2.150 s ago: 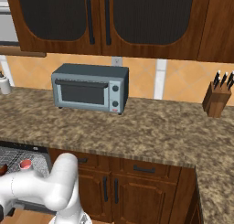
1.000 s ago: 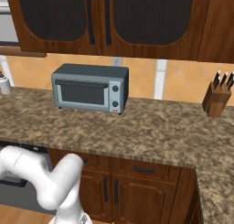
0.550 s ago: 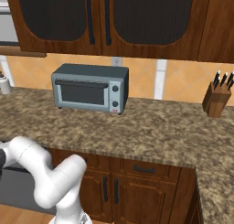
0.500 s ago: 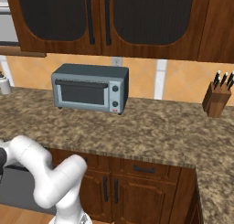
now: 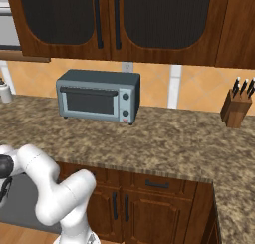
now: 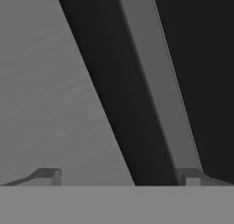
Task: Pick up the cup and bowl from the counter, place them in the dishwasher, and close the dishwasher door.
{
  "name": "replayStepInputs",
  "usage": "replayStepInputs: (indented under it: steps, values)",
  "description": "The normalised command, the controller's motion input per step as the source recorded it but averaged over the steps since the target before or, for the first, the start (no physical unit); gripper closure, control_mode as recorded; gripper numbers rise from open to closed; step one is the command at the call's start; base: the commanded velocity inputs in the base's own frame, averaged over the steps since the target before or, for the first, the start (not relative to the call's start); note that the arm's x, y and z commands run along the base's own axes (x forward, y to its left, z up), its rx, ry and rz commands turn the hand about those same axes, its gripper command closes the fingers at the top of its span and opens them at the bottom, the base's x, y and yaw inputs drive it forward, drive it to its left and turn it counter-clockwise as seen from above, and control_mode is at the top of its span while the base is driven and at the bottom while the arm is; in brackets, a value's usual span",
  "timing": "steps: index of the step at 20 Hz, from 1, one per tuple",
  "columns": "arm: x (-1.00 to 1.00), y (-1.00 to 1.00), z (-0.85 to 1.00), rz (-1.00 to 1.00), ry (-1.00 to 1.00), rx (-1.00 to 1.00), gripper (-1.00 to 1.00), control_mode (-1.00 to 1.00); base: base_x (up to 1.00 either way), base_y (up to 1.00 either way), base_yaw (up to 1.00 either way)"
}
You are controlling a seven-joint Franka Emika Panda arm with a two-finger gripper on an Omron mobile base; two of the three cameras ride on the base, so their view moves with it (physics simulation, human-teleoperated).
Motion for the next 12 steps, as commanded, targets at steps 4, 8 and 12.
replayStepInputs:
  steps: [4,8,12]
  values:
    - [0.42,-0.29,-0.01,-0.08,-0.03,0.0,-1.0,-1.0,0.0,0.0,0.0]
    - [0.66,-0.38,-0.12,-0.07,-0.05,0.0,-1.0,-1.0,0.0,0.0,0.0]
    - [0.88,-0.33,-0.26,-0.02,-0.04,0.0,-1.0,-1.0,0.0,0.0,0.0]
